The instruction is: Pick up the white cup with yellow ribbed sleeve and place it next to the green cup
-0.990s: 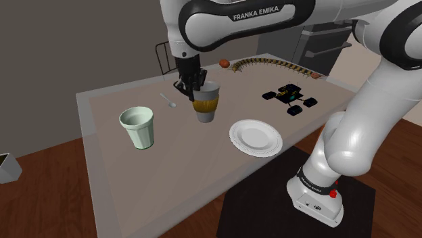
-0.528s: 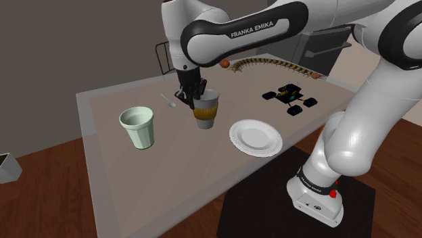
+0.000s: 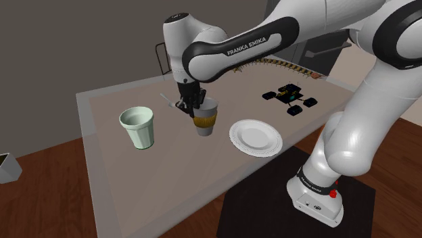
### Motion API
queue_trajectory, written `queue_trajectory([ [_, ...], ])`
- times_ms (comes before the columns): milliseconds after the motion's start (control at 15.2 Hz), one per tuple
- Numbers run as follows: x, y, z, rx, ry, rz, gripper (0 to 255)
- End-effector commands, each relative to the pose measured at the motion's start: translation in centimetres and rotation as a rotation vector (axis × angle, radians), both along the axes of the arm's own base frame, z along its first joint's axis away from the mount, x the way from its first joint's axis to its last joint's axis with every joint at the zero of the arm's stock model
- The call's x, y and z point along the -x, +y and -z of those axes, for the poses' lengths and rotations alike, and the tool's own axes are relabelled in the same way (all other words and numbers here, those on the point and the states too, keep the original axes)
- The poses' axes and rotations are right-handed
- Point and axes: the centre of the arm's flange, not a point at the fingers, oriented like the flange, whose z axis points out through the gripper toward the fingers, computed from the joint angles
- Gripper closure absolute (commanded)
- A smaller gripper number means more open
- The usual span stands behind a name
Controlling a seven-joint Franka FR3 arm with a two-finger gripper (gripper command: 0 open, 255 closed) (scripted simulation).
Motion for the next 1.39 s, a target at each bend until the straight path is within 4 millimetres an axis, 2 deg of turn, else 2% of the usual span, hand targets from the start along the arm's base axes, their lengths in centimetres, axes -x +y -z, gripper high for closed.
queue_trajectory([
  [0, 0.0, 0.0, 1.0, -0.001, -0.001, 0.000, 255],
  [132, 0.0, 0.0, 2.2, -0.001, -0.001, 0.000, 255],
  [660, 0.0, 0.0, 2.2, -0.001, -0.001, 0.000, 255],
  [726, 0.0, 0.0, 2.2, -0.001, -0.001, 0.000, 0],
  [1056, 0.0, 0.0, 2.2, -0.001, -0.001, 0.000, 0],
  [1320, -0.1, 0.8, -2.8, -0.001, -0.001, 0.000, 0],
])
